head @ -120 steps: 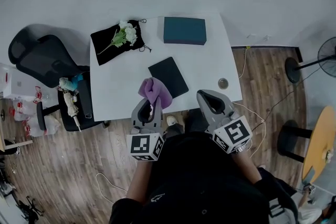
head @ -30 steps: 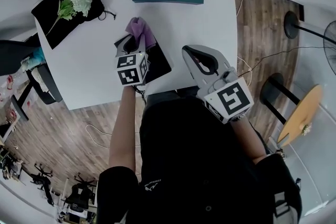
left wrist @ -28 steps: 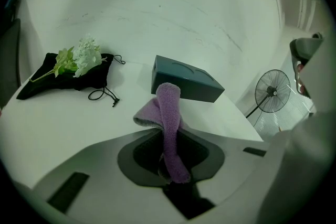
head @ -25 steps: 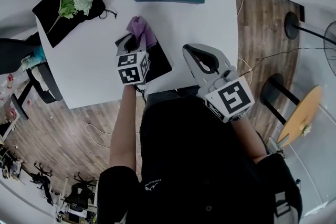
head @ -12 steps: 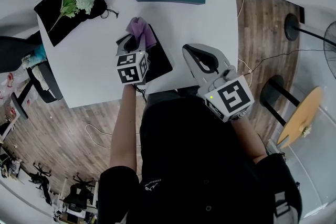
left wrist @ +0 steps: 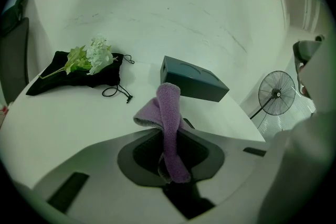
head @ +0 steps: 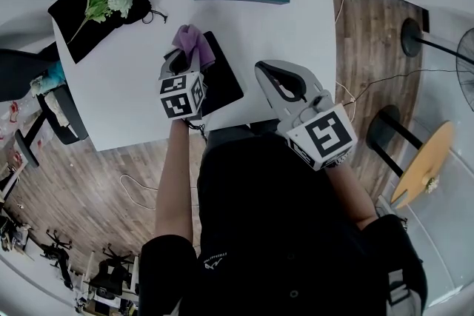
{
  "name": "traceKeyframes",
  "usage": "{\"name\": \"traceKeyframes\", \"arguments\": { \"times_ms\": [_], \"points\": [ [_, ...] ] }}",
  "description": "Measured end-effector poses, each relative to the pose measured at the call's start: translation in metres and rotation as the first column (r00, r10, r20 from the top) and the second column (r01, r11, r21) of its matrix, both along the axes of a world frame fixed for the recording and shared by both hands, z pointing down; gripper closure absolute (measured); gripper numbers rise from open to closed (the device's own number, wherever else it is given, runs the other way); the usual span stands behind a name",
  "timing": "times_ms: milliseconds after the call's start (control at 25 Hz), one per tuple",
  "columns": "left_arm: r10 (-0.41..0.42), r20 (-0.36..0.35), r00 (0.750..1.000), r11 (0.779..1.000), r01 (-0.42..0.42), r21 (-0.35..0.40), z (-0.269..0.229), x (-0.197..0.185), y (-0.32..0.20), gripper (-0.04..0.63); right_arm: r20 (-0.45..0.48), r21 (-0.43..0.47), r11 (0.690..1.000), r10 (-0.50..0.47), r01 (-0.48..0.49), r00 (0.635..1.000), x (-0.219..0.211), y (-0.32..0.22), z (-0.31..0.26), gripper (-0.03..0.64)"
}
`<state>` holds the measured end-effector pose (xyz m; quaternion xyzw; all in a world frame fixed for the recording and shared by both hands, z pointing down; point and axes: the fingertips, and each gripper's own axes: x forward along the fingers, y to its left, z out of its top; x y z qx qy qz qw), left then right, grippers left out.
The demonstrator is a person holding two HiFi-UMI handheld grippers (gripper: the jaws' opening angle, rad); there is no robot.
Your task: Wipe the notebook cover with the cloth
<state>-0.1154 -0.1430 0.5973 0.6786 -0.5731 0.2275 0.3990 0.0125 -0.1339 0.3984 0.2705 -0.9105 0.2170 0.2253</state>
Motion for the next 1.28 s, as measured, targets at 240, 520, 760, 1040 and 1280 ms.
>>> {"name": "traceKeyframes", "arguments": {
  "times_ms": [240,520,760,1040,1280],
  "points": [
    [-0.014,0.013,1.0,1.0,0.014,-0.002,0.0,-0.006,0.004,0.526,0.0,-0.001,1.0,0.004,-0.004,1.0,0.001,0.002,-0.001,0.614],
    [-0.04,0.018,0.999,0.999,0.04,-0.009,-0.001,-0.012,0.009,0.526,0.0,-0.001,1.0,-0.005,0.005,1.0,-0.002,0.005,-0.001,0.614],
    [-0.056,0.022,0.998,0.998,0.057,-0.011,-0.001,-0.021,0.014,0.526,-0.002,-0.006,1.0,-0.003,0.003,1.0,-0.004,0.009,0.002,0.614],
    [-0.076,0.032,0.997,0.997,0.077,-0.013,0.0,-0.029,0.019,0.526,-0.001,-0.012,1.0,0.0,0.0,1.0,-0.005,0.013,0.005,0.614],
    [-0.103,0.038,0.994,0.995,0.103,-0.014,-0.001,-0.038,0.024,0.526,-0.002,0.0,0.999,-0.034,0.034,0.999,-0.011,0.016,0.002,0.614]
  ]
}}
